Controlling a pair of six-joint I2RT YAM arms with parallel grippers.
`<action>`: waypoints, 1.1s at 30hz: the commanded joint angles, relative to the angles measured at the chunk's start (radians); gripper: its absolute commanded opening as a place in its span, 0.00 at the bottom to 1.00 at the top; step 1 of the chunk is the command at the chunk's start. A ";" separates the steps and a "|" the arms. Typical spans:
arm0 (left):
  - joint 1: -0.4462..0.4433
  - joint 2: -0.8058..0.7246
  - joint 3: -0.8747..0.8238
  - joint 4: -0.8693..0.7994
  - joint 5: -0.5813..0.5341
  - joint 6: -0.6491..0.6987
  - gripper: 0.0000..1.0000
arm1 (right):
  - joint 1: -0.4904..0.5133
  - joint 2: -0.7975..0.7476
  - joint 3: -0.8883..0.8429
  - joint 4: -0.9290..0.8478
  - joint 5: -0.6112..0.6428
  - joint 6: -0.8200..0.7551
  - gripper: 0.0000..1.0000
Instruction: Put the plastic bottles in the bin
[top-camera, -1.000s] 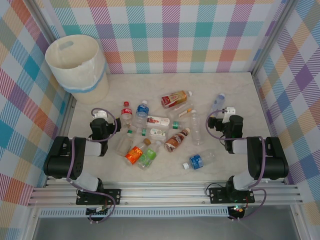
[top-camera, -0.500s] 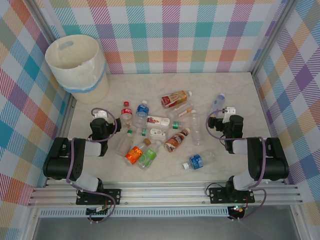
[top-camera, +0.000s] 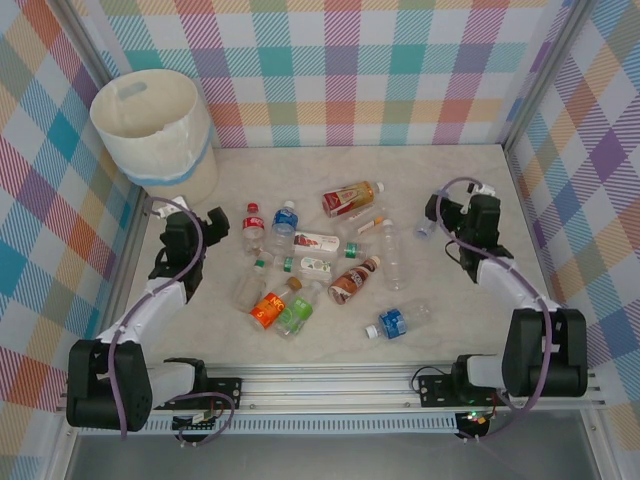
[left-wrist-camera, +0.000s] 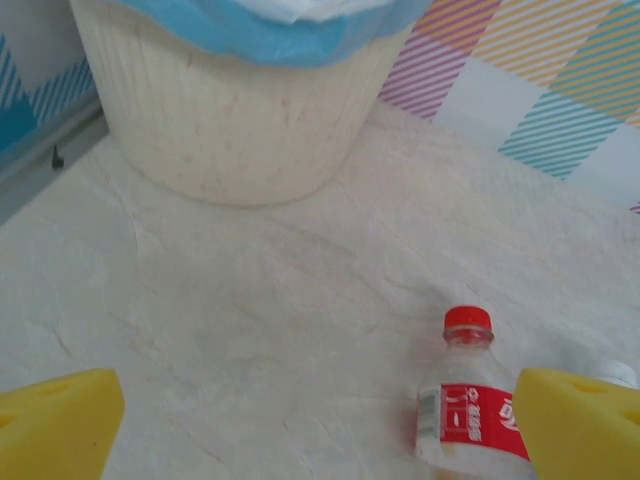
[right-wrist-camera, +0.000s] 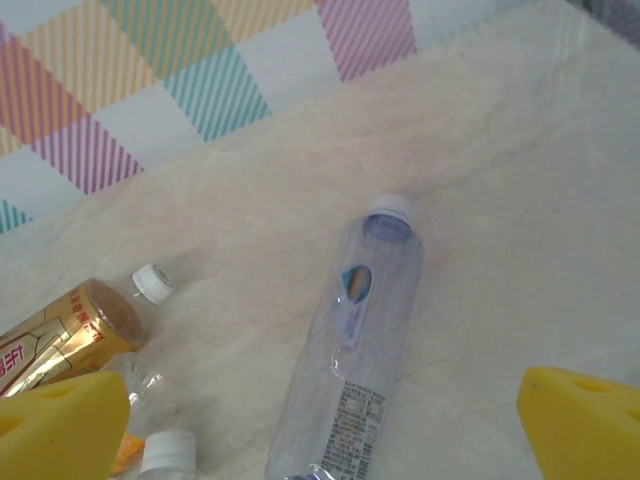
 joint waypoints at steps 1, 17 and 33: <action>-0.010 -0.034 0.048 -0.246 0.067 -0.156 1.00 | 0.007 0.104 0.112 -0.269 -0.036 0.190 1.00; -0.009 -0.018 0.093 -0.360 0.248 -0.183 1.00 | 0.098 0.512 0.445 -0.522 0.086 0.182 0.87; -0.100 0.047 0.140 -0.141 0.683 -0.233 1.00 | 0.168 0.255 0.272 -0.347 0.027 0.015 0.46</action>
